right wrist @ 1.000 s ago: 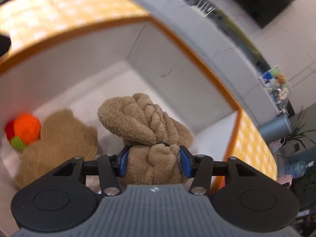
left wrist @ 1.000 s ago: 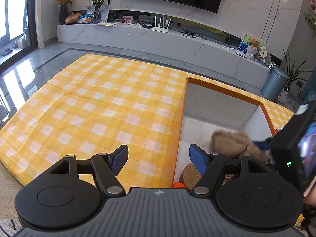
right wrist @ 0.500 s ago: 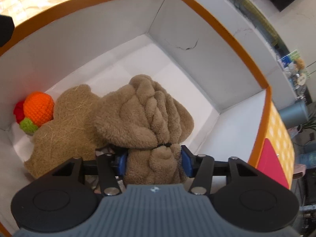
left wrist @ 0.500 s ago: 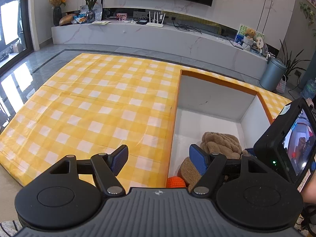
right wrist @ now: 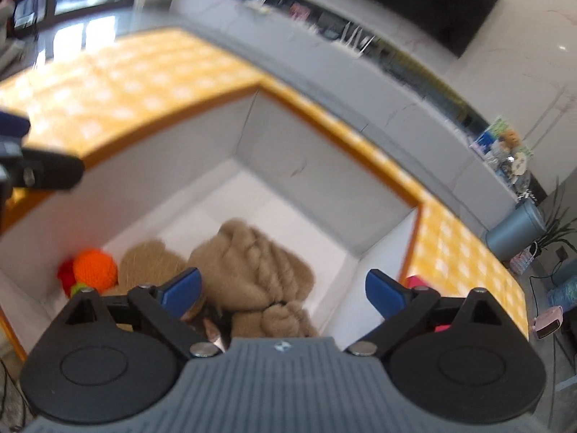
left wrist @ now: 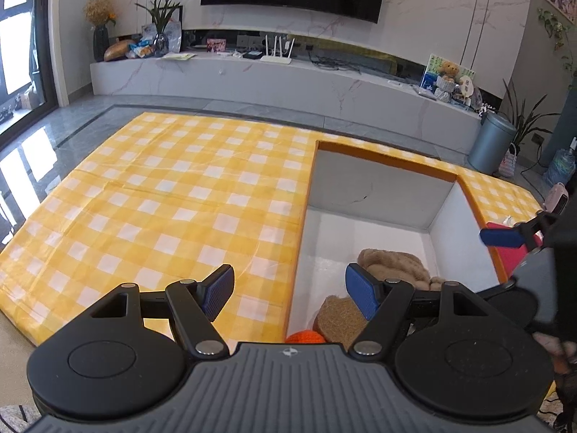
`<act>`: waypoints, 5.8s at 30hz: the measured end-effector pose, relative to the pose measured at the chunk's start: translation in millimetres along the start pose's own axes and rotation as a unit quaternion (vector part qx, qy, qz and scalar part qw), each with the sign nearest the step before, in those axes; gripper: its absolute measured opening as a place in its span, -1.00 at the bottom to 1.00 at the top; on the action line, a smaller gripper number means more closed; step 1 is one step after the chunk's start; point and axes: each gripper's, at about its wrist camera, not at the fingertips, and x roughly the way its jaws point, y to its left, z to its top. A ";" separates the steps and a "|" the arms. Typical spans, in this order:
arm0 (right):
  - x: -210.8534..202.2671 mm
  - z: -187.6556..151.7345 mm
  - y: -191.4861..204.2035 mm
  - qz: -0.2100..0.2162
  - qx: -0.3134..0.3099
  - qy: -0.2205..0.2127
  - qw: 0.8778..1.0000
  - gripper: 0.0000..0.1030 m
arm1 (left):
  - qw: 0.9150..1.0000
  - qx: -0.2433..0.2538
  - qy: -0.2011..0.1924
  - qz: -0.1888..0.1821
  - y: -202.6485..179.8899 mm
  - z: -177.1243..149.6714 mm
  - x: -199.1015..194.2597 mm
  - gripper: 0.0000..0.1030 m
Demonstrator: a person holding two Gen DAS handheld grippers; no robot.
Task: Organize soft objects
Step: 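Lower the brown plush into the box and open the right tool, then withdraw both tools from the box back toward the item pile, then reach the left tool to the plastic-wrapped bundle and close on it, then grasp the white cloth with the right tool while the left lifts the plastic bundle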
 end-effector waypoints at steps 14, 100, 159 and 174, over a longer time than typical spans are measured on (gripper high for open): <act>-86.2 -36.5 -83.7 -0.033 0.135 -0.114 0.984 0.91 | 0.999 0.038 -0.023 -0.015 -34.1 -1.1 -18.7 0.64; -22.8 -257.6 -299.5 -0.072 0.495 -0.015 0.866 0.94 | 0.923 0.279 0.063 -0.256 -317.6 1.3 123.7 -0.38; -0.9 -208.4 -266.1 -0.111 0.294 -0.076 0.946 0.94 | 0.935 0.246 0.036 -0.252 -316.6 12.6 136.0 0.18; 62.4 -216.0 -290.3 -0.074 0.334 0.065 0.937 -0.23 | 0.934 0.268 0.020 -0.234 -314.6 3.8 135.8 0.19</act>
